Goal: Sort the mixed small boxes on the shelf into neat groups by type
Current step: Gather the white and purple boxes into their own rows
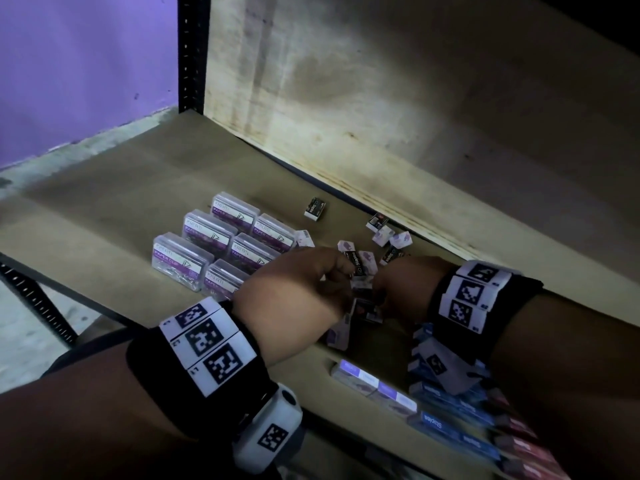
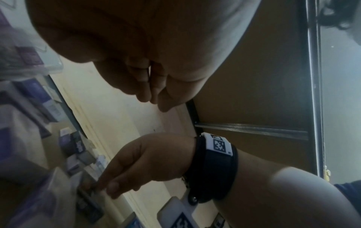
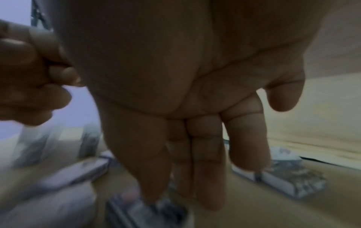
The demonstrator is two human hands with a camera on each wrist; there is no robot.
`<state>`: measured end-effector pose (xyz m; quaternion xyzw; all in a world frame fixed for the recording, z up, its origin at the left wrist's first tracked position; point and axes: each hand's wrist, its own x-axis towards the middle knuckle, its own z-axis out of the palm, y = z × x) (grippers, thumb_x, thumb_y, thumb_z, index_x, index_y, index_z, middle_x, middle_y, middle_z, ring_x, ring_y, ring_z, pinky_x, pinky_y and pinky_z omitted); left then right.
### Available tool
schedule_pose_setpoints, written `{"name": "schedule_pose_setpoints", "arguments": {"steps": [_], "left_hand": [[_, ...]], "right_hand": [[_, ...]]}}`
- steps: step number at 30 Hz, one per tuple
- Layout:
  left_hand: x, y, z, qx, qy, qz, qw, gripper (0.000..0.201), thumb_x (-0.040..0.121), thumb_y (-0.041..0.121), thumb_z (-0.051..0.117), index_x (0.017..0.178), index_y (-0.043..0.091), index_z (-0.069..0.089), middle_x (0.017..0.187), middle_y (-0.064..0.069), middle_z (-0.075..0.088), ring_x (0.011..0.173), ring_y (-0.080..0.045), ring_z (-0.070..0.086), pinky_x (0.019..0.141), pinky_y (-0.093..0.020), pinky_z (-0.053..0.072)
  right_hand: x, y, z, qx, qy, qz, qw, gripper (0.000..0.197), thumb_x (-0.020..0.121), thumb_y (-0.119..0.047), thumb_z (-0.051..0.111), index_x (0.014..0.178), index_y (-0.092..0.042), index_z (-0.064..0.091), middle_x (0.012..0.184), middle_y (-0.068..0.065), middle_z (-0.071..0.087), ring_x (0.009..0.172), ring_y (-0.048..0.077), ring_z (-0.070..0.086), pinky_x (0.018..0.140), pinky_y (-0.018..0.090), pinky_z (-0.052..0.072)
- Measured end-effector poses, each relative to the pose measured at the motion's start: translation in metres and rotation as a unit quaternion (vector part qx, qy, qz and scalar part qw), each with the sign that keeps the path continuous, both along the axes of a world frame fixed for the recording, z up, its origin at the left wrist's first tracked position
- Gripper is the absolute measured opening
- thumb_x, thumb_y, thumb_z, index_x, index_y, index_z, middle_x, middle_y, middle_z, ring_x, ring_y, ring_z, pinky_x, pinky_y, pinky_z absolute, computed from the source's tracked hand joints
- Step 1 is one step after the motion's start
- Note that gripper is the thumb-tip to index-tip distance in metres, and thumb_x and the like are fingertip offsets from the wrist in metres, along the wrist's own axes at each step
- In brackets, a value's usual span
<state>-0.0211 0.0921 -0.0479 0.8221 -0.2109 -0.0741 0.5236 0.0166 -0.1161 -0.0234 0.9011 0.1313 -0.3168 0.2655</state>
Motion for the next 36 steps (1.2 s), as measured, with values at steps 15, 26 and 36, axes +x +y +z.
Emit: {"name": "schedule_pose_setpoints", "arguments": {"steps": [15,26,36], "left_hand": [[0.010,0.012,-0.002,0.021,-0.097,0.074,0.992,0.033,0.073,0.045,0.051,0.106,0.048,0.054,0.091,0.016,0.064,0.075,0.005,0.055,0.072,-0.013,0.043],[0.012,0.014,-0.003,-0.002,-0.082,0.073,0.994,0.022,0.073,0.046,0.051,0.092,0.043,0.063,0.085,0.018,0.065,0.076,0.005,0.058,0.067,-0.016,0.041],[0.014,0.015,-0.010,0.043,-0.081,0.082,0.992,0.036,0.074,0.047,0.051,0.107,0.041,0.064,0.096,0.020,0.062,0.077,0.006,0.055,0.069,-0.016,0.041]], "right_hand": [[0.045,0.029,-0.014,0.042,-0.152,-0.052,0.986,0.058,0.093,-0.059,0.054,0.057,-0.015,0.042,0.056,-0.001,0.041,0.050,0.012,0.039,0.042,0.025,0.023],[0.035,0.035,-0.020,0.117,-0.116,-0.044,0.985,0.041,0.082,-0.058,0.069,0.072,-0.019,0.059,0.071,-0.002,0.058,0.062,0.014,0.054,0.054,0.026,0.041],[0.047,0.001,0.009,0.054,-0.095,-0.086,0.990,0.020,0.094,-0.031,0.061,0.096,-0.012,0.067,0.090,0.006,0.062,0.071,0.021,0.056,0.062,0.028,0.044]]}}
